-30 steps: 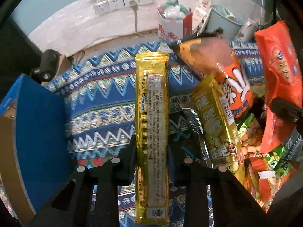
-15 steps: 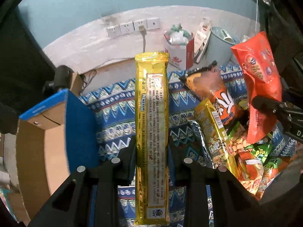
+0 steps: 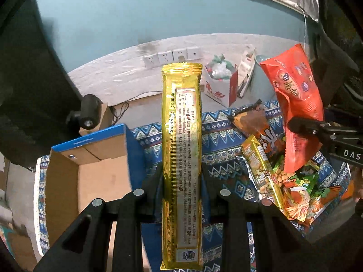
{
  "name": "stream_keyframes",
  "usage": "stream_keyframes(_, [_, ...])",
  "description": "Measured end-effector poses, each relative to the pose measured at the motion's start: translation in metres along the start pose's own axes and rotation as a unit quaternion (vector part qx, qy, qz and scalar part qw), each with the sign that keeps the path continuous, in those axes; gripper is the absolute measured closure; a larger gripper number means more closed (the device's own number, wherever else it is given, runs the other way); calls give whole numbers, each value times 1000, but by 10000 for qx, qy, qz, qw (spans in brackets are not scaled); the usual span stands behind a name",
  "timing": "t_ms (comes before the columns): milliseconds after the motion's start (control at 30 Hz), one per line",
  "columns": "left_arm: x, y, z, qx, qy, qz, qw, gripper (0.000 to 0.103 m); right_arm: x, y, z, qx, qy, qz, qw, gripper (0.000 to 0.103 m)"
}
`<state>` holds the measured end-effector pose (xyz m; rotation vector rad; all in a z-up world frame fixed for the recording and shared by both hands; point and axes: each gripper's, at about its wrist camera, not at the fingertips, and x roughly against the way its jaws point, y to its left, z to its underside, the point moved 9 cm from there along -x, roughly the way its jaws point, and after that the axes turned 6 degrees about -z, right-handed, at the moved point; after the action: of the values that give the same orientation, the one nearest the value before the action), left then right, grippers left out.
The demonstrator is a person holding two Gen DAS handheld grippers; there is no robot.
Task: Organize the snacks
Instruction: 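Carry the gold wafer bar with the left gripper while the right gripper carries the red bag to the box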
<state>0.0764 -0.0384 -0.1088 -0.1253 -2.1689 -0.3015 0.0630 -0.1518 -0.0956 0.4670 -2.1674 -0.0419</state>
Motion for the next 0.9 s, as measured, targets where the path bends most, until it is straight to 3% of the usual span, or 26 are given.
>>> stream_keyframes(400, [19,51,9,371,-191,-85,9991,74,-19,60,-18,336,-80,-335,9988,62])
stream_keyframes(900, [15,132,44,1008,-7,-344,9943,74,-66,131,-46,719,189,-778,9942,62])
